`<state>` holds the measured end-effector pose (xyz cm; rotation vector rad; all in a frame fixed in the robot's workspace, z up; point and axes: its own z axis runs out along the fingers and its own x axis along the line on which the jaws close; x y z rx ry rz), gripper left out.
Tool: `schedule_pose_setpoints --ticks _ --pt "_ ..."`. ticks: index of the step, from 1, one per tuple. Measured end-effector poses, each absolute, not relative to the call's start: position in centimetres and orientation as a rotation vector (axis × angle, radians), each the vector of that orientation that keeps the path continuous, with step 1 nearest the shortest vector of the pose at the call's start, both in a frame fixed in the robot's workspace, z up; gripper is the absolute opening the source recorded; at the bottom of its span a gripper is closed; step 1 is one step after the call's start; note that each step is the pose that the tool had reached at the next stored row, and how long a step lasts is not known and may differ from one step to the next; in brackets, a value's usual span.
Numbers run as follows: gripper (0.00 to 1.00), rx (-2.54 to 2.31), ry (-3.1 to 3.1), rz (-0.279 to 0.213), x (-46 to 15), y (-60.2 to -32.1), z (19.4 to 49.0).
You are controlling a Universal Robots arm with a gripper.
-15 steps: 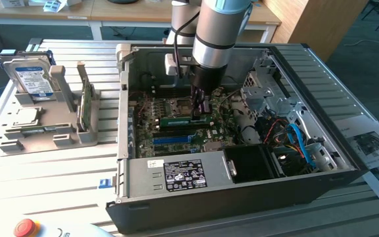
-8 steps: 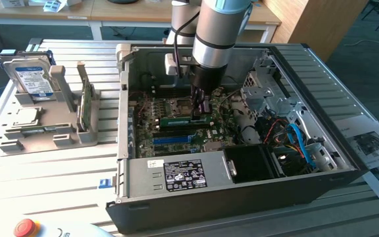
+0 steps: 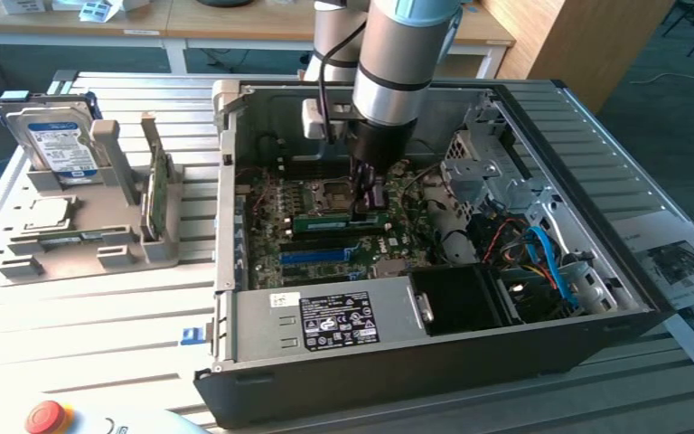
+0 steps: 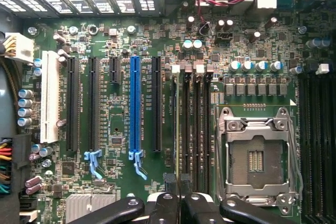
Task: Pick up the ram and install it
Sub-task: 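Insert the ram into the slot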
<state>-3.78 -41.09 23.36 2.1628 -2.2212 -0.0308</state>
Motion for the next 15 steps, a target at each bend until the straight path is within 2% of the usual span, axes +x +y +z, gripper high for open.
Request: schedule_pose_setpoints --ticks 15 --pt "0.12 2.163 -2.221 -0.031 -3.75 -41.25 23.70"
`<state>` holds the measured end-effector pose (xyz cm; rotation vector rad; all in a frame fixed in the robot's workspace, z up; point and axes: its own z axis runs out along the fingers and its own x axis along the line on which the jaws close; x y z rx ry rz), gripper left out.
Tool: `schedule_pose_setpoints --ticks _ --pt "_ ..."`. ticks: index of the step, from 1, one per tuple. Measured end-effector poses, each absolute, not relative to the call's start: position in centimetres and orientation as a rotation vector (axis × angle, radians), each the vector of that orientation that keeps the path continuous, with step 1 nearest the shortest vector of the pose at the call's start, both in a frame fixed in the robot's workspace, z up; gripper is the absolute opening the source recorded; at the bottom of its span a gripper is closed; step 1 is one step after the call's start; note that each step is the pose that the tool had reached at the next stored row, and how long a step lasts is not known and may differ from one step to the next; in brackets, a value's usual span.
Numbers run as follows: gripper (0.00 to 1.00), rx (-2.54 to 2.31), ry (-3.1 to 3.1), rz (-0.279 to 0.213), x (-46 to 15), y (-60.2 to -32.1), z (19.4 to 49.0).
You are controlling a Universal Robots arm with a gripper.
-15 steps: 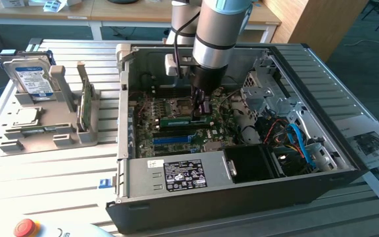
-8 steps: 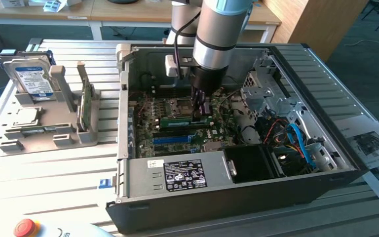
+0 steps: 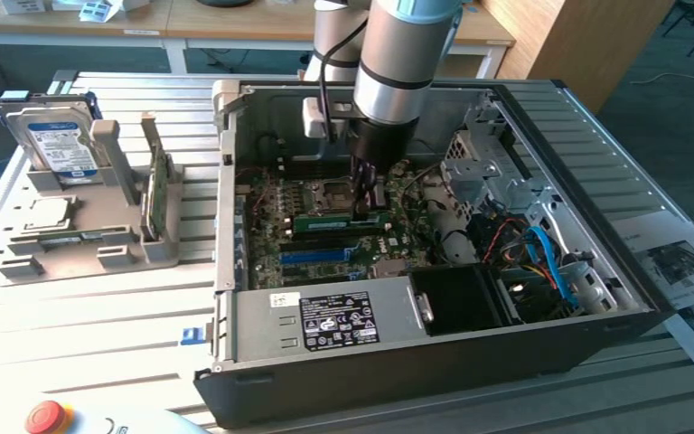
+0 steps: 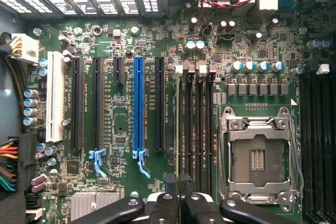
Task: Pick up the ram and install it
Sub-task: 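Insert the ram into the slot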
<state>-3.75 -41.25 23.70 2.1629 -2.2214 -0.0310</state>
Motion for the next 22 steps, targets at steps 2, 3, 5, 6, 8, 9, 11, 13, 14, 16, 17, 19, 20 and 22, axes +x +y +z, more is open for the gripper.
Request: schedule_pose_setpoints --ticks 2,3,5,6,8,9,11,13,14,16,17,19,20,22 --pt "0.12 2.163 -2.222 -0.031 -3.75 -41.25 23.71" --pt "0.12 2.163 -2.221 -0.030 -3.74 -41.24 23.72" --pt "0.12 2.163 -2.221 -0.031 -3.74 -41.21 23.71" --pt "0.12 2.163 -2.221 -0.031 -3.74 -41.20 23.71" --pt "0.12 2.163 -2.221 -0.031 -3.74 -41.18 23.71" --pt "0.12 2.163 -2.221 -0.030 -3.74 -41.17 23.71" --pt "0.12 2.163 -2.222 -0.030 -3.74 -41.12 23.71" --pt "0.12 2.163 -2.222 -0.030 -3.74 -41.11 23.70" --pt "0.12 2.163 -2.221 -0.030 -3.74 -41.11 23.69" --pt "0.12 2.163 -2.222 -0.030 -3.74 -41.10 23.63" --pt "0.12 2.163 -2.222 -0.030 -3.74 -41.10 23.60" --pt "0.12 2.163 -2.222 -0.030 -3.74 -41.10 23.55" --pt "0.12 2.163 -2.221 -0.030 -3.74 -41.10 23.55" --pt "0.12 2.163 -2.222 -0.030 -3.74 -41.08 23.52"
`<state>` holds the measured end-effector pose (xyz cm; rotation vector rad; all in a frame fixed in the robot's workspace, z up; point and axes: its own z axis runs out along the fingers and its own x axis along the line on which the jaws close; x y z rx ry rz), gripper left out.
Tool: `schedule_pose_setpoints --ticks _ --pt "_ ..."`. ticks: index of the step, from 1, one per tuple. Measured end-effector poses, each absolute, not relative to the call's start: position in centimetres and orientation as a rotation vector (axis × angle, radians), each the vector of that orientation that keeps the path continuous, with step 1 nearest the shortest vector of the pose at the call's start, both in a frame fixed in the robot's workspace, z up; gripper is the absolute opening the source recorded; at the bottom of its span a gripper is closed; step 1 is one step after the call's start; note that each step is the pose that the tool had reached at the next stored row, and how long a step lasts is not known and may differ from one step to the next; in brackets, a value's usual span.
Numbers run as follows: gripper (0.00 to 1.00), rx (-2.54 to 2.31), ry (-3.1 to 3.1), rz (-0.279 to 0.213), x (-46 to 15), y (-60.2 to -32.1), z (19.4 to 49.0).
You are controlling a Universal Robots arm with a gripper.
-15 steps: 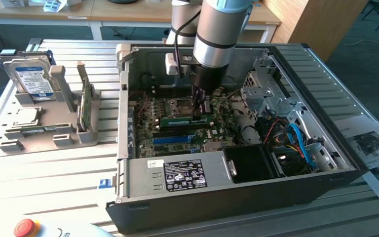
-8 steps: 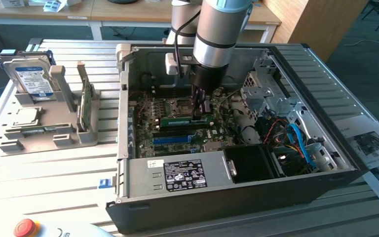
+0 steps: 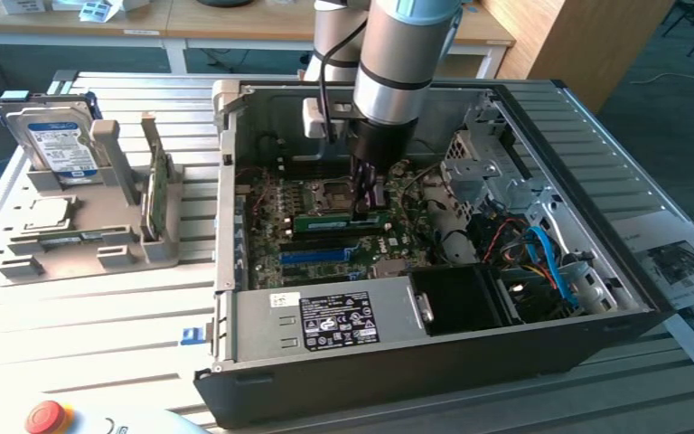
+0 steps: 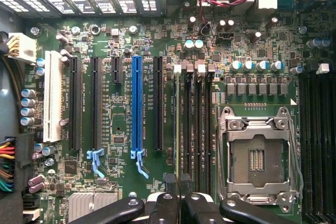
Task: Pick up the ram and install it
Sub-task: 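Insert the ram into the slot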
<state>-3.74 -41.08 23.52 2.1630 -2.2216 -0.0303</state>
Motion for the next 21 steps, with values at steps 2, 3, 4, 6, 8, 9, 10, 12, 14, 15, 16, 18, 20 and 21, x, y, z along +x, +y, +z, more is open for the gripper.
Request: schedule_pose_setpoints --ticks 2,3,4,6,8,9,10,12,14,15,16,18,20,21 --pt "0.12 2.163 -2.222 -0.030 -3.73 -41.04 23.50" --pt "0.12 2.163 -2.222 -0.030 -3.73 -41.03 23.50" --pt "0.12 2.163 -2.222 -0.030 -3.73 -41.03 23.50" --pt "0.12 2.163 -2.222 -0.030 -3.73 -40.99 23.49" --pt "0.12 2.163 -2.222 -0.030 -3.73 -40.94 23.47" --pt "0.12 2.163 -2.222 -0.030 -3.73 -40.93 23.45" --pt "0.12 2.163 -2.221 -0.030 -3.73 -40.93 23.44" --pt "0.12 2.163 -2.222 -0.030 -3.73 -40.92 23.39" --pt "0.12 2.163 -2.222 -0.030 -3.73 -40.92 23.34" --pt "0.12 2.163 -2.222 -0.030 -3.73 -40.92 23.32" --pt "0.12 2.163 -2.222 -0.030 -3.73 -40.92 23.29" --pt "0.12 2.163 -2.222 -0.030 -3.73 -40.92 23.25" --pt "0.12 2.163 -2.222 -0.030 -3.73 -40.92 23.23" --pt "0.12 2.163 -2.222 -0.030 -3.73 -40.92 23.21"
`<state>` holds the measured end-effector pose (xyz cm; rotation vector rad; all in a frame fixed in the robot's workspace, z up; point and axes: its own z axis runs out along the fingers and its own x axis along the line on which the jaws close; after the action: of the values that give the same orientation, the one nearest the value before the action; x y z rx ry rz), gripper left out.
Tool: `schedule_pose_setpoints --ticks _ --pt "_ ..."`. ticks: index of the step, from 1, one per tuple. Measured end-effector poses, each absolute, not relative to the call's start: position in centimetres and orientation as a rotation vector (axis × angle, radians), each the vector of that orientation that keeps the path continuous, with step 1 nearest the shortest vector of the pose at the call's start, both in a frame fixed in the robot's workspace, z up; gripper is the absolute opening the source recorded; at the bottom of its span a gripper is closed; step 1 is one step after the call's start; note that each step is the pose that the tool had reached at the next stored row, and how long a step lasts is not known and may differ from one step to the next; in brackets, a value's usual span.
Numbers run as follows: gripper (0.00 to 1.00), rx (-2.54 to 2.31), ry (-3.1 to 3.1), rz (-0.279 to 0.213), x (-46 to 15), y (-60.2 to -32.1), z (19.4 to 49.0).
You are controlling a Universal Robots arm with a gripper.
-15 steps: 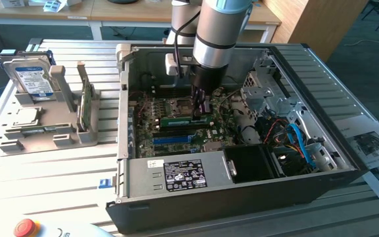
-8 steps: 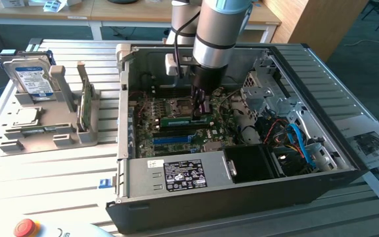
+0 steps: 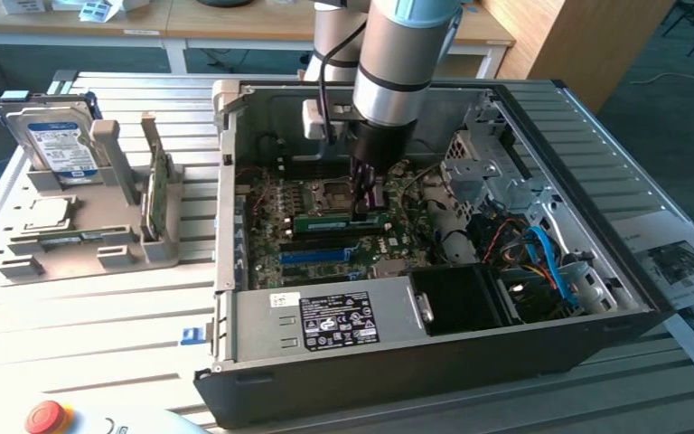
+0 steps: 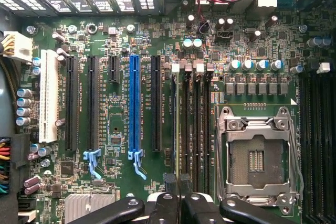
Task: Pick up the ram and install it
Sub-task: 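Insert the ram into the slot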
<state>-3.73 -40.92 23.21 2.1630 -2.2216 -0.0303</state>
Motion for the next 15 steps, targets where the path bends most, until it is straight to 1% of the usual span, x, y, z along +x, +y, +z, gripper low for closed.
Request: schedule_pose_setpoints --ticks 15 --pt "0.12 2.163 -2.221 -0.030 -3.73 -40.92 23.05"
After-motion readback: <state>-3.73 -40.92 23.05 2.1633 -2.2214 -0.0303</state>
